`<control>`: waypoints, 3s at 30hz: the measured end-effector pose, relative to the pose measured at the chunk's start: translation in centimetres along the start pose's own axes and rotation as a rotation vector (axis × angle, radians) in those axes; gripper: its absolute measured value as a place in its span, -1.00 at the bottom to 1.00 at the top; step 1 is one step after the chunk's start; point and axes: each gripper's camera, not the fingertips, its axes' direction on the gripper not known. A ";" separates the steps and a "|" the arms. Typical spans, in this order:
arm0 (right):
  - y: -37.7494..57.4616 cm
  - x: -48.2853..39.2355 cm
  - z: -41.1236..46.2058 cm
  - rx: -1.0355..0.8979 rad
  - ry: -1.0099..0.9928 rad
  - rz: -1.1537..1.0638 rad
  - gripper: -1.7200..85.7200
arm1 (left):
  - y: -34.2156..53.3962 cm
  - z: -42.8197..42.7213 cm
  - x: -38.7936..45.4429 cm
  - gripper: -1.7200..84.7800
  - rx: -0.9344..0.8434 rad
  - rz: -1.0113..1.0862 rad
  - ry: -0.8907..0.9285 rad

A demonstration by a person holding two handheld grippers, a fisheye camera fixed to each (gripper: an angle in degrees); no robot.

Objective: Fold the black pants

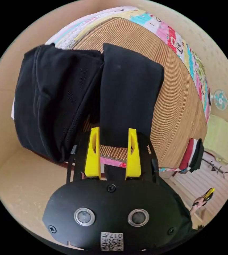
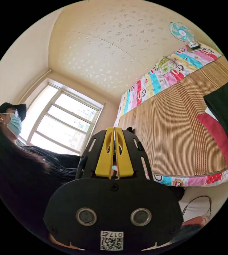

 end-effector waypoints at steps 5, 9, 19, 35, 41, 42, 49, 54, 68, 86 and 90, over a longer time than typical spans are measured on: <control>-1.9 -3.5 5.0 -0.075 0.042 0.011 -0.95 | 2.6 1.5 1.9 -0.79 0.052 0.222 0.162; -4.8 -6.5 11.6 -0.229 0.121 -0.034 -0.94 | 9.3 0.1 8.9 -0.86 0.099 0.536 0.401; -9.4 -12.6 45.6 -0.885 0.532 -0.456 -0.67 | 24.7 12.3 19.6 -0.82 -0.366 1.042 0.282; -11.5 5.6 49.5 -1.162 0.323 0.132 -0.83 | 23.7 0.4 -4.3 -0.62 0.052 0.456 0.692; -10.5 2.0 29.6 -0.840 -0.380 0.322 -0.83 | 20.7 -1.4 -1.8 -0.32 -0.015 0.390 0.793; -10.5 1.2 28.0 -0.814 -0.399 0.307 -0.83 | 21.5 -3.0 -0.7 -0.20 0.037 0.428 0.796; -14.4 -6.9 11.5 -0.531 -0.597 0.059 -0.84 | 27.6 -15.7 3.1 -0.57 0.331 0.805 0.993; -17.8 -14.6 3.5 -0.470 -0.676 -0.232 -0.84 | 28.5 -18.7 5.8 -0.38 0.316 0.819 0.796; -16.7 -26.2 -20.6 -0.029 -0.566 -0.543 -0.84 | 37.1 -35.7 17.9 -0.80 0.775 1.216 1.312; -39.5 -9.6 -3.6 0.067 0.606 -0.089 -0.77 | 12.2 -32.8 44.8 -0.68 0.551 0.796 0.311; -33.6 -1.6 1.1 -0.106 0.668 -0.140 -0.77 | 8.9 -22.0 36.1 -0.68 0.489 0.726 0.227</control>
